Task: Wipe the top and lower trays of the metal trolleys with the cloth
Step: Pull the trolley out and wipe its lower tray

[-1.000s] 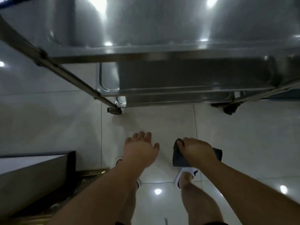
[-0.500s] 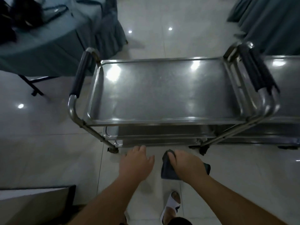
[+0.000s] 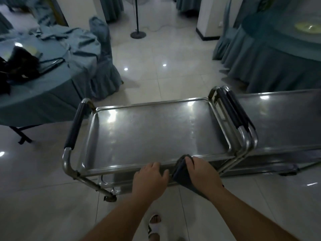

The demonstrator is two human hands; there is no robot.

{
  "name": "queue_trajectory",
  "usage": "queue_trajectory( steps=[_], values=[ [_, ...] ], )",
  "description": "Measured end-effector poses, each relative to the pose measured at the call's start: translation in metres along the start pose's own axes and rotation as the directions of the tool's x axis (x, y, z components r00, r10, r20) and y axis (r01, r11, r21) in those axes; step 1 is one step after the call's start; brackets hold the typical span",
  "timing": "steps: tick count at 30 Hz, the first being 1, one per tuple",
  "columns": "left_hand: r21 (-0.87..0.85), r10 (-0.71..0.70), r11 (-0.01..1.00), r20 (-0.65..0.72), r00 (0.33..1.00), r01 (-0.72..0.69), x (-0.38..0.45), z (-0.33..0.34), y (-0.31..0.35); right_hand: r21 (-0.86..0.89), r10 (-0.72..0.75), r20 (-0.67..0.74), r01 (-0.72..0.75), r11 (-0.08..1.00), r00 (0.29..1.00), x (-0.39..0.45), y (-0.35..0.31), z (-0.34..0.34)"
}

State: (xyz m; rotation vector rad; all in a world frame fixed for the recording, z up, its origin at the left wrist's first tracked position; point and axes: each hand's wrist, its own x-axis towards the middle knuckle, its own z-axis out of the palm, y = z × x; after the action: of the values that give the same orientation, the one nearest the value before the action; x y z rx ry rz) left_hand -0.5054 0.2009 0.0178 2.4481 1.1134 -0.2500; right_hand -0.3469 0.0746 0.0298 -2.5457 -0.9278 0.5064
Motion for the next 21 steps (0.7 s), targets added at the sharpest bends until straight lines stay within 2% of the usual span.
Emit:
queue_trajectory(
  steps=[8, 14, 18, 21],
  values=[
    [-0.042, 0.204, 0.979, 0.069, 0.976, -0.202, 0.081, -0.037, 0.041, 0.183, 0.199, -0.170, -0.168, 0.969, 0.965, 0.035, 0.024, -0.051],
    [-0.208, 0.372, 0.920, 0.192, 0.908, -0.333, 0.117, -0.025, 0.096, 0.327, 0.330, -0.185, -0.259, 0.909, 0.926, 0.061, 0.059, -0.079],
    [-0.311, 0.396, 0.894, 0.214, 0.893, -0.322, 0.137, -0.008, 0.138, 0.361, 0.349, -0.164, -0.273, 0.892, 0.923, 0.093, 0.082, -0.090],
    [-0.390, 0.366, 0.882, 0.213, 0.906, -0.264, 0.153, 0.001, 0.168, 0.374, 0.330, -0.141, -0.259, 0.890, 0.933, 0.122, 0.103, -0.100]
  ],
)
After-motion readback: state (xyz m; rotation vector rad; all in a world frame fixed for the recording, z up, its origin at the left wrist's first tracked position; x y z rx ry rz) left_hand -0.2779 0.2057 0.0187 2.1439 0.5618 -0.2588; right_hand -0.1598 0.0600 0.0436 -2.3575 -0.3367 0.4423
